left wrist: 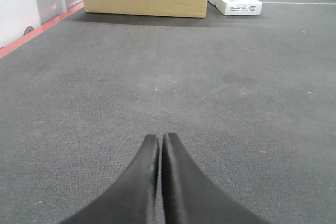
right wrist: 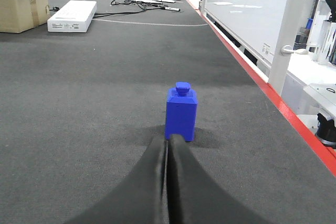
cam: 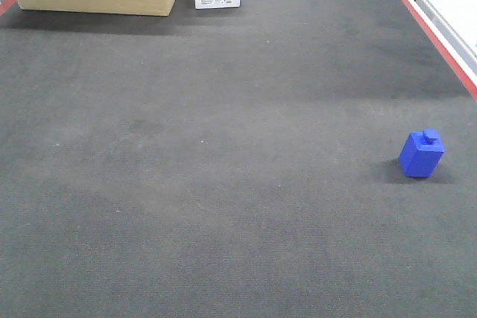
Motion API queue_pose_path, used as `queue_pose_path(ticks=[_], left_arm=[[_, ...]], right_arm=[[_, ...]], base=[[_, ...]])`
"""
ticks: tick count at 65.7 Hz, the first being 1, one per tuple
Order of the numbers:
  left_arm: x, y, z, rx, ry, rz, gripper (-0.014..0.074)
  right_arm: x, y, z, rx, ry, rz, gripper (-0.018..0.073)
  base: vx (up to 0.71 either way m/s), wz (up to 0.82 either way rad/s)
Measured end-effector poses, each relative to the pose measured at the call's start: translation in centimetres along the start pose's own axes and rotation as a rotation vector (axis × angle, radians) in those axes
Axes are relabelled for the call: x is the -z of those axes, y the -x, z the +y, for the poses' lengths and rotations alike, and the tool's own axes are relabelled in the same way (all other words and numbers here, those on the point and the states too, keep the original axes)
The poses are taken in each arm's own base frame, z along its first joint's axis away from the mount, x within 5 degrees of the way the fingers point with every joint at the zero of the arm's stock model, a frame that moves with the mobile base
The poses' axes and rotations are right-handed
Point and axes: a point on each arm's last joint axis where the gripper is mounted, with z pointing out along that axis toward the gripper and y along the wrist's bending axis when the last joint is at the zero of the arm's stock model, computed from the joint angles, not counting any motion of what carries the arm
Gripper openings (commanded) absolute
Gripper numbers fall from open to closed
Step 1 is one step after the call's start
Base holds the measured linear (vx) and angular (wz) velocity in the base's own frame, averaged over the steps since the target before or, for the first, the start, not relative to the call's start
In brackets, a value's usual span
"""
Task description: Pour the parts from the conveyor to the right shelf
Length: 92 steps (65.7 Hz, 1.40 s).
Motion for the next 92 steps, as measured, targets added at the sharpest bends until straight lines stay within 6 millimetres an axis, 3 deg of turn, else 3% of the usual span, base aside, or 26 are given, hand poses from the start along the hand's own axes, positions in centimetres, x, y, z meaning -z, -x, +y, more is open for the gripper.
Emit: queue_pose_path(ticks=[92], left_arm=[[0.0, 0.0, 0.0, 0.0, 0.0, 0.0, -0.0006]], right_arm=[[0.0, 0.25, 0.01, 0.0, 0.001, -0.027, -0.0005]], base=[[0.0, 0.0]])
